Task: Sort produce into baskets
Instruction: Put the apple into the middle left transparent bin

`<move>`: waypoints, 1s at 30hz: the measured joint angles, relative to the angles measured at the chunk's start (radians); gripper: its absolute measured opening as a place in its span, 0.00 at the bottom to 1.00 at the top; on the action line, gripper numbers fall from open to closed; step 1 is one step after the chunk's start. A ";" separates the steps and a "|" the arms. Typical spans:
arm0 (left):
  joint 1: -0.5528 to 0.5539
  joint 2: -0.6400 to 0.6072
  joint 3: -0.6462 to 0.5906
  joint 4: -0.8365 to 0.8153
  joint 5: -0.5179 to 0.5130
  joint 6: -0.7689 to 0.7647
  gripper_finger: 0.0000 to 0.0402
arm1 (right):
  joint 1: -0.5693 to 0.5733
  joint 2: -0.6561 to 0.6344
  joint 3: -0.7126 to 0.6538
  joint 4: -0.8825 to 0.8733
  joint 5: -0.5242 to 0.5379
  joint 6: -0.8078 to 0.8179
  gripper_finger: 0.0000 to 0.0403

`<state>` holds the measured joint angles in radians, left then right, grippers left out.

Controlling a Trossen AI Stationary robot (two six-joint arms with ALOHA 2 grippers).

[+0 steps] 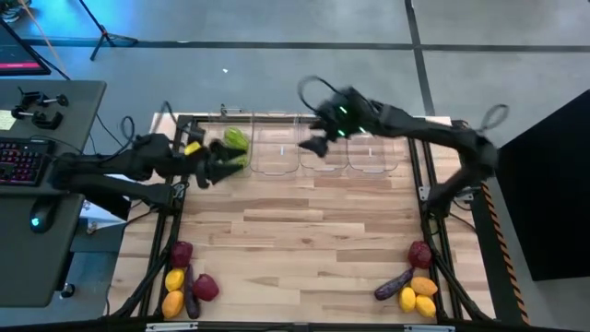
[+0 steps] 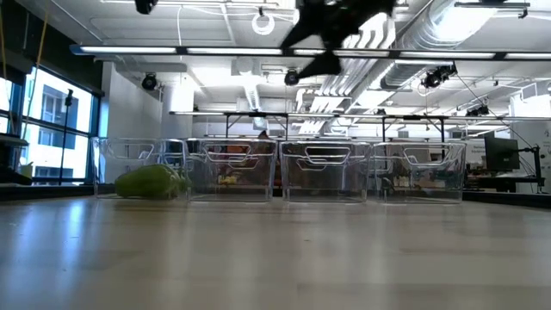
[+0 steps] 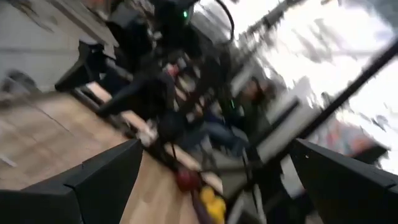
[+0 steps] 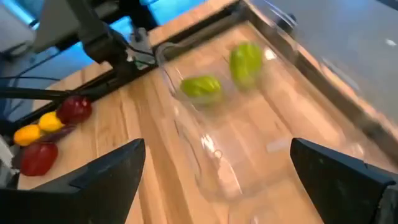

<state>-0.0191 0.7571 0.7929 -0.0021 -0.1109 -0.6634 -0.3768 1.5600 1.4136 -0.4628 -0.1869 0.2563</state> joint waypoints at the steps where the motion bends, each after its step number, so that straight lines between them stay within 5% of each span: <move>1: -0.014 0.026 0.000 0.000 0.021 0.012 0.99 | 0.014 -0.058 -0.090 0.035 0.028 0.043 0.97; 4: -0.061 0.127 0.044 -0.142 0.133 0.055 0.99 | 0.069 -0.226 -0.329 0.126 0.087 0.184 0.97; 7: -0.094 0.248 0.167 -0.495 0.242 0.110 0.99 | 0.127 -0.377 -0.506 0.245 0.118 0.284 0.97; 11: -0.187 0.392 0.325 -0.876 0.244 0.217 0.99 | 0.180 -0.512 -0.655 0.385 0.167 0.353 0.97; 21: -0.581 0.535 0.327 -0.923 0.258 0.152 0.99 | 0.210 -0.600 -0.729 0.452 0.195 0.369 0.97; 30: -0.751 0.686 0.269 -0.898 0.254 -0.028 0.99 | 0.210 -0.599 -0.729 0.452 0.196 0.311 0.97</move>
<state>-0.7699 1.4432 1.0621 -0.9002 0.1426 -0.6914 -0.1673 0.9611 0.6842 -0.0109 0.0089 0.5676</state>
